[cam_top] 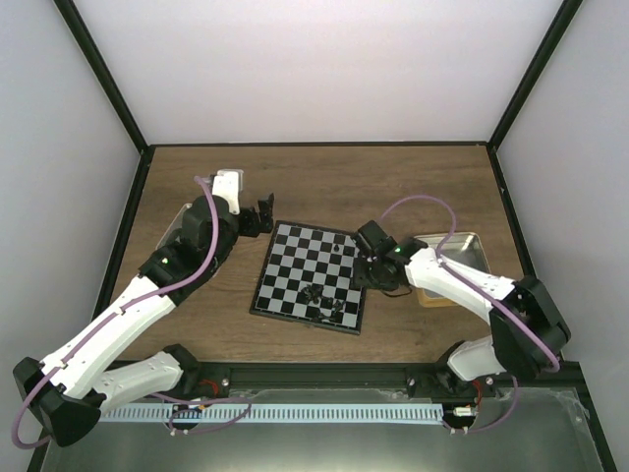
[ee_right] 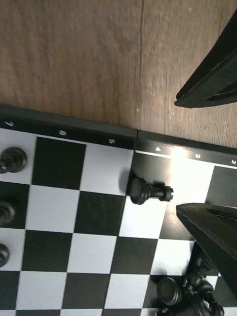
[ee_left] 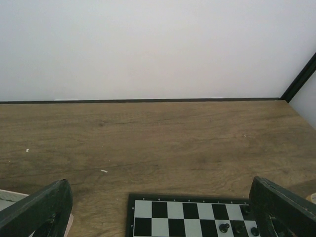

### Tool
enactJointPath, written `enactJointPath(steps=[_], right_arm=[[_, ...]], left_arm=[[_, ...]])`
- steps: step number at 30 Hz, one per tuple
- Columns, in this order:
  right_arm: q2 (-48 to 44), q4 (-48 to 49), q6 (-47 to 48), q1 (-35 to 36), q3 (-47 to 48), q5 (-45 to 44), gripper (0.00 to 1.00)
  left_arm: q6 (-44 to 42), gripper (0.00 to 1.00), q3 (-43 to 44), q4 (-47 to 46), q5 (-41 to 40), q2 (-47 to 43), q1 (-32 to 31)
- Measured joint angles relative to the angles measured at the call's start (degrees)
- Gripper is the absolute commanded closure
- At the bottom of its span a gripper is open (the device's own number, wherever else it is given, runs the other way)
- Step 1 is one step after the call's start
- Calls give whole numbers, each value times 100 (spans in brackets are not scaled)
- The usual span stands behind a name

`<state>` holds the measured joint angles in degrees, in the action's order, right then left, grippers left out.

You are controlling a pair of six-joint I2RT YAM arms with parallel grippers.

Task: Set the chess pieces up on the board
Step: Pick up the chess piece from the chessboard.

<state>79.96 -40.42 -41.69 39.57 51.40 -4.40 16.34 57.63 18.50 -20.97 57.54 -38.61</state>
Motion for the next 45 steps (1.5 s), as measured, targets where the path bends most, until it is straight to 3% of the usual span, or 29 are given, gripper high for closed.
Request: enactJointPath(steps=[13,24,29,36,45], right_arm=[[997,682,-426,129,225,387,65],[1285,793,-448,151,284,291,76],[1353,796,-455,175,337,120,86],[1379,804,-501,201,382,35,87],[782,1237,-911,214,271,114,85]], left_arm=[[-13,0,0,-48,378,57,2],[-122,0,0,-173,564,59,2],[-140,0,0,-173,566,70,2],[-92,0,0,-168,616,96,2],[286,0,-402,-243,1397,-68,2]])
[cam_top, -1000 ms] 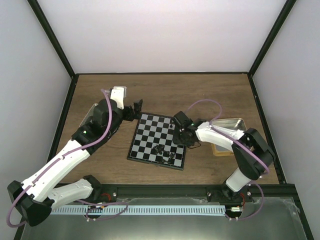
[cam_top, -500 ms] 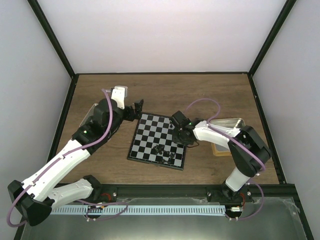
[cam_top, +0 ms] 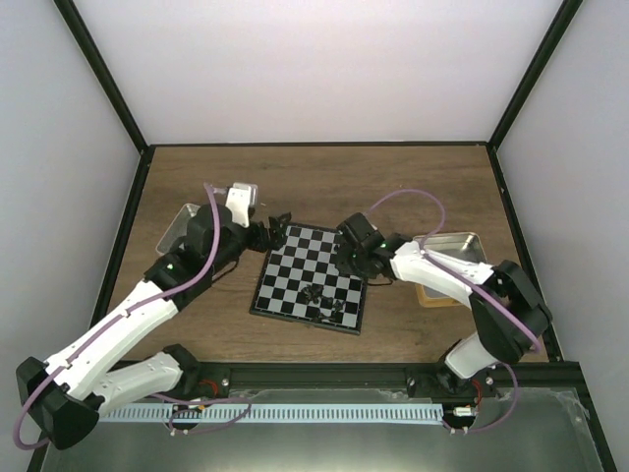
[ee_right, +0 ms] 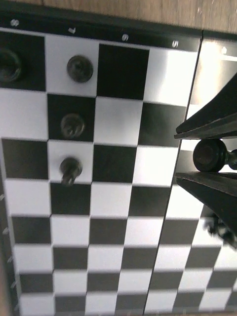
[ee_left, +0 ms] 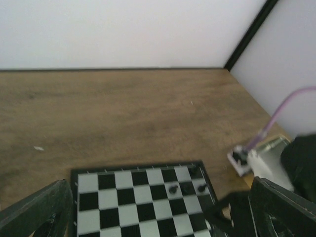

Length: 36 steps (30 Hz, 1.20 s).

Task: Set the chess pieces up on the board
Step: Pick up the chess piece from the chessboard, then place the chess piece on the chessboard.

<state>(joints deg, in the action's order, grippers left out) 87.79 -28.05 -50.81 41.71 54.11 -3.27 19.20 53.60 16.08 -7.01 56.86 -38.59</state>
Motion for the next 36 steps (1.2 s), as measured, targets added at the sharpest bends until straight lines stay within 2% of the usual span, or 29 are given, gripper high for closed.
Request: enactJointPath(steps=[7,11,16,24,33,36], right_arm=[[-343,927,-505,-109,-289,376,85],[-450,1558,-933,-236,-726,804,84],[-640,2396,-1740,-269,-1333,1427,84],[-645,3593,-3040,-304,-1709,2232,85],[-645,4529,-4087,-496,-2129,2806,87],[-645,4671,-4275,-511,-2138,2949,87]], left_arm=[[461,0,-962,-494,1115,20,0],[800,0,-1331,-916,1373,358,-2],[1370,12,-1755,-1598,1563,881,-13],[1873,23,-2236,-2673,1617,1366,-407],[2188,55,-2546,-3718,1655,1735,-848],[2253,60,-2553,-3939,1633,1902,-898]])
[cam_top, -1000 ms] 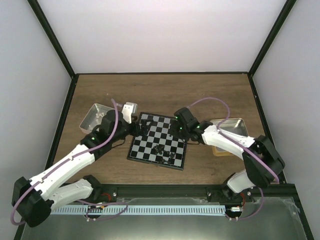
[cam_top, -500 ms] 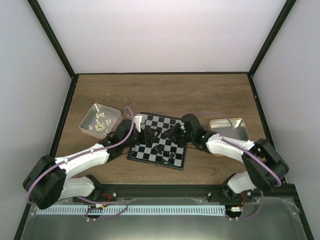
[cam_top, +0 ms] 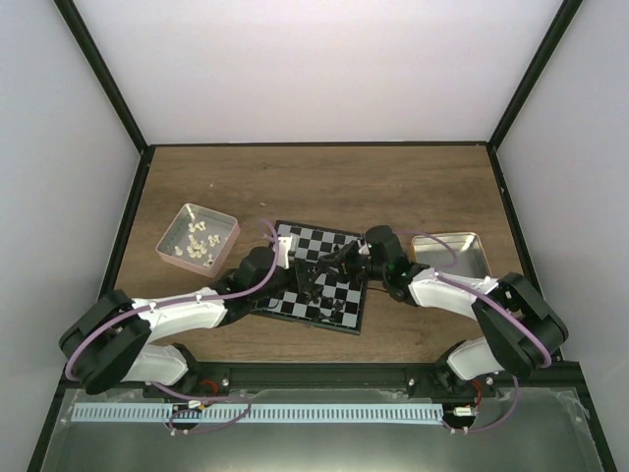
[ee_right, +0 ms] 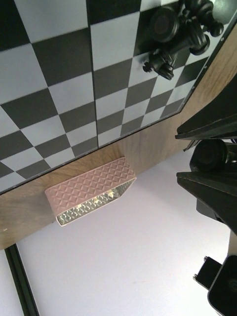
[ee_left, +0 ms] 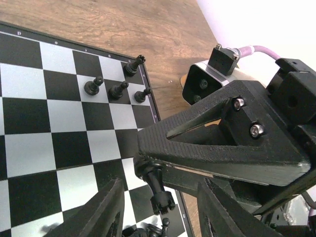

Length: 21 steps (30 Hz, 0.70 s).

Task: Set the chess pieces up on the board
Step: Place the chess piece on the chessboard.

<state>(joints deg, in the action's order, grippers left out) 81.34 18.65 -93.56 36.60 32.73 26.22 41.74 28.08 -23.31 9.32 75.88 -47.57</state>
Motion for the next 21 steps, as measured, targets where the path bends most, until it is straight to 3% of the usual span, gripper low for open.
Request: enactJointPath(steps=[5,9,15,19,21], right_arm=[[0,153,-129,-2,0,125,87],[0,157,-166,-7,0,164,87],[-11,133,-164,-15,0,149,87],[-63,61,-136,-15,0,90,80],[-87,22,-103,-13,0,74,68]], left_arm=[[55,72,-2,-262,-63,90,-22],[37,86,-4,-363,-181,90,-44],[20,95,-7,-363,-306,90,-50],[7,96,-7,-358,-326,85,-63],[-2,96,2,-310,-352,72,-72]])
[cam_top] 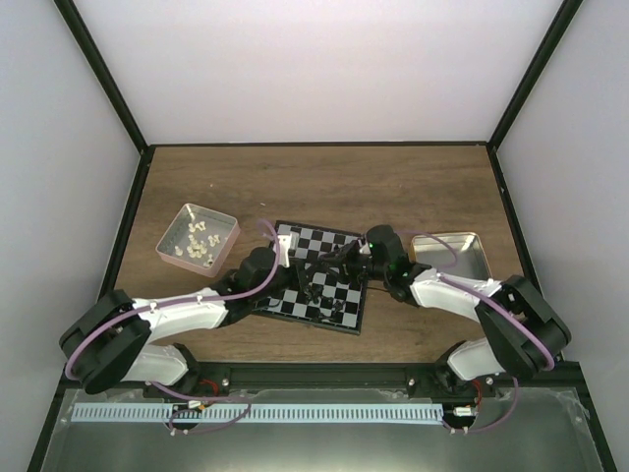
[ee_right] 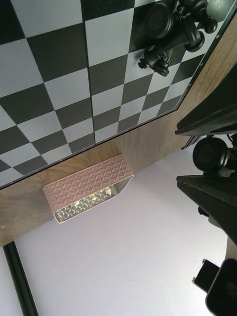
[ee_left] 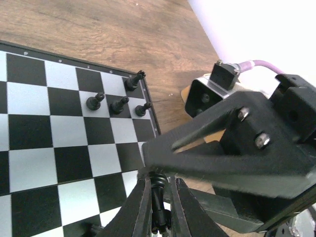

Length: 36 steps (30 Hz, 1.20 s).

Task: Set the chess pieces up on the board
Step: Place the chess piece on the chessboard.

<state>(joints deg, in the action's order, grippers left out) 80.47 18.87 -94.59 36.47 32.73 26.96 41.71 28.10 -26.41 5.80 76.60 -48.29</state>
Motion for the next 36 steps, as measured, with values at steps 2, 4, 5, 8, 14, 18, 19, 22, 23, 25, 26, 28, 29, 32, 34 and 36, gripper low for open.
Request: enactJointPath(steps=[2,4,5,8,14,18,19,22,23,25,26,28,29,32,34,36], right_arm=[[-31,-46,52,2,2,-28,54],[-52,-72,136,-4,13,-63,43],[-63,-101,251,-2,20,-111,40],[-155,-328,466,-15,22,-258,38],[-824,-1097,1161,-142,17,-866,37],[-1377,-1661,1641,-146,17,-1290,37],[-1506,-1786,1733,-146,9,-1394,37],[-1902,-2098,1941,-149,-48,-1698,36],[-2026,-2201,2020,-146,-74,-1812,36],[-2175,-2406,2151,-149,-85,-2004,36],[-2205,-2483,2205,-149,-85,-2083,37],[-2229,-2627,2330,-149,-85,-2208,36],[-2229,-2708,2387,-149,-85,-2262,36],[-2229,-2835,2524,-149,-85,-2354,36],[-2229,-2896,2588,-149,-85,-2393,36],[-2229,-2920,2638,-149,-85,-2420,36]], left_arm=[[-13,96,20,90,-20,-22,-9],[-39,96,96,330,-59,-39,-9],[-72,96,149,452,-72,-46,-7],[-243,96,433,1049,-107,-50,-7],[-870,96,1641,3112,-129,155,129],[-1266,96,2387,4446,-210,658,372],[-1346,96,2468,4675,-223,756,439],[-1537,96,2605,5362,-229,1049,693],[-1600,96,2660,5560,-234,1178,776],[-1687,87,2769,5853,-256,1445,909],[-1722,80,2824,5969,-264,1563,957],[-1803,62,2992,6159,-256,1749,1034],[-1838,57,3073,6210,-275,1779,1047],[-1856,50,3189,6312,-273,1840,1082],[-1858,49,3189,6367,-264,1845,1088],[-1843,49,3189,6398,-214,1845,1088]])
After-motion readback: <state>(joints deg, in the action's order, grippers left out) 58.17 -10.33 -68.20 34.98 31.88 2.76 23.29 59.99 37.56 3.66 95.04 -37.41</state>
